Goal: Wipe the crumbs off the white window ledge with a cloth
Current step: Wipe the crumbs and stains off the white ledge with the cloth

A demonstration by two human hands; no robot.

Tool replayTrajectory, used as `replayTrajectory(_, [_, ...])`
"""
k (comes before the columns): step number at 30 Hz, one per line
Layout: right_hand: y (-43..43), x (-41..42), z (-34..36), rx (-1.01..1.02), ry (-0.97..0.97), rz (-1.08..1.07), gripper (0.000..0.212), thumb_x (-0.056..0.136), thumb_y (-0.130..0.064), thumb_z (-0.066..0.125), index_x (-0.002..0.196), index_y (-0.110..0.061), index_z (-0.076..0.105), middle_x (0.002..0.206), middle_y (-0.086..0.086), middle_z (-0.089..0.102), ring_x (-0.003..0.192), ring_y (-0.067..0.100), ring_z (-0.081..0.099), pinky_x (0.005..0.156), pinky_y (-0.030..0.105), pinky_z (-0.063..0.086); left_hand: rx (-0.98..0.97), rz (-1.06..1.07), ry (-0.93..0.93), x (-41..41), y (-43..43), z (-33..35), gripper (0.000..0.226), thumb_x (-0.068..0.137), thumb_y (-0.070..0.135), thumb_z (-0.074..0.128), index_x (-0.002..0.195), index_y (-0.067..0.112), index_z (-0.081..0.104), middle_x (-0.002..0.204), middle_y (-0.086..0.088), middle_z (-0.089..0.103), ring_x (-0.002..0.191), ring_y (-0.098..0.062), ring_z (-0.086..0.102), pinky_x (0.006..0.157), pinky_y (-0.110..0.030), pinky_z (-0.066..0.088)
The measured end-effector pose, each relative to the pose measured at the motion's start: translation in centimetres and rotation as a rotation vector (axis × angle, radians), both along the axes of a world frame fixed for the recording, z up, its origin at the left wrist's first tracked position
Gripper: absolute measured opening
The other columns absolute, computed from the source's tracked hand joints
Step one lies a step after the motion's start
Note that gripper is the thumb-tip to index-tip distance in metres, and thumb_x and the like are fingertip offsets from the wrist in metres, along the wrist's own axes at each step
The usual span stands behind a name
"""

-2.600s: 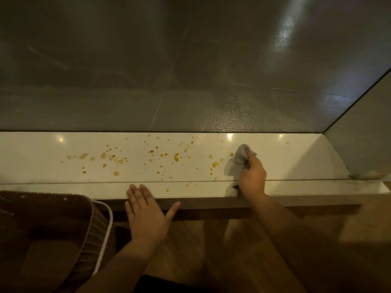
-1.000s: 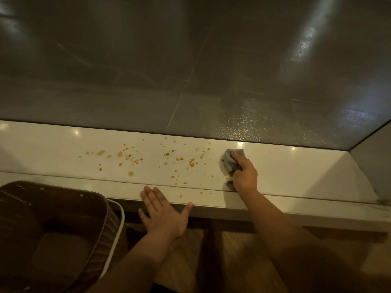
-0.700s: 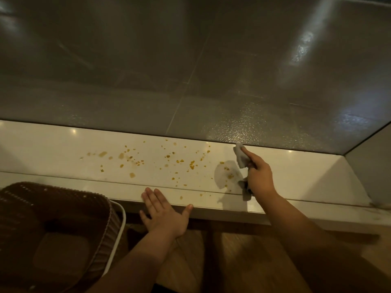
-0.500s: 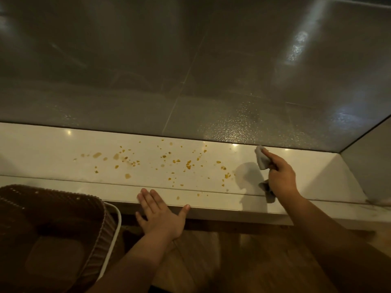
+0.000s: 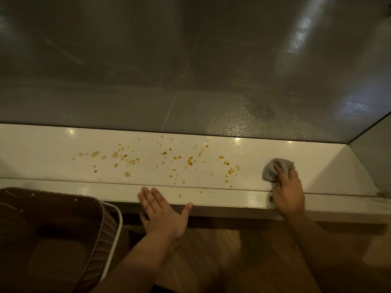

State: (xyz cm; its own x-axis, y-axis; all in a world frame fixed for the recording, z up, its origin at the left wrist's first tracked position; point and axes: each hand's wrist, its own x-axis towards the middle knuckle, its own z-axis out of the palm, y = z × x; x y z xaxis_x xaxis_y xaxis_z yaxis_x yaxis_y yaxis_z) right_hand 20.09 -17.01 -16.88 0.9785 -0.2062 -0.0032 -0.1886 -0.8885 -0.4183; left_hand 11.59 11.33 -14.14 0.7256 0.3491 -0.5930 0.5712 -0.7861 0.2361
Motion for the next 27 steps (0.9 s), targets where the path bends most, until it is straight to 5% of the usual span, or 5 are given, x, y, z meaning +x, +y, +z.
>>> replayTrajectory(17, [11.1,-0.6,0.2,0.195,0.007,-0.152,0.063,0.088,0.004,0.045,0.144,-0.021,0.033,0.155,0.009,0.023,0.137,0.032,0.028,0.114,0.042,0.027,-0.076,-0.025,-0.03,-0.2,0.7,0.3,0.113,0.081,0.075,0.032,0.141,0.002,-0.03,0.147,-0.017,-0.042,0.138,-0.031,-0.036,0.117,-0.049,-0.003])
replayTrajectory(21, [11.5,-1.2,2.0,0.427,0.001,-0.101,0.059,0.089,0.008,0.035,0.14,-0.021,0.039,0.14,0.011,0.043,0.119,0.033,0.048,0.091,0.034,0.047,-0.118,-0.05,-0.024,-0.1,2.0,1.4,0.105,0.085,0.071,0.033,0.147,0.004,-0.019,0.152,-0.017,-0.031,0.142,-0.031,-0.027,0.117,-0.048,-0.005])
replayTrajectory(25, [10.9,-2.3,3.8,0.43,-0.037,0.039,0.056,0.091,0.006,0.037,0.14,-0.02,0.039,0.138,0.007,0.044,0.114,0.024,0.049,0.065,0.005,0.046,-0.139,0.002,-0.095,0.4,2.6,2.9,0.091,0.09,0.062,0.034,0.15,0.006,-0.004,0.158,-0.016,-0.013,0.147,-0.031,-0.012,0.119,-0.043,0.001])
replayTrajectory(27, [10.9,-2.7,4.4,0.399,-0.035,0.161,0.055,0.091,0.005,0.042,0.14,-0.02,0.038,0.138,0.007,0.044,0.113,0.024,0.049,0.052,0.004,0.043,-0.096,-0.059,-0.183,0.7,2.3,3.4,0.086,0.092,0.058,0.035,0.151,0.009,-0.003,0.159,-0.014,-0.01,0.147,-0.031,-0.009,0.12,-0.042,0.004])
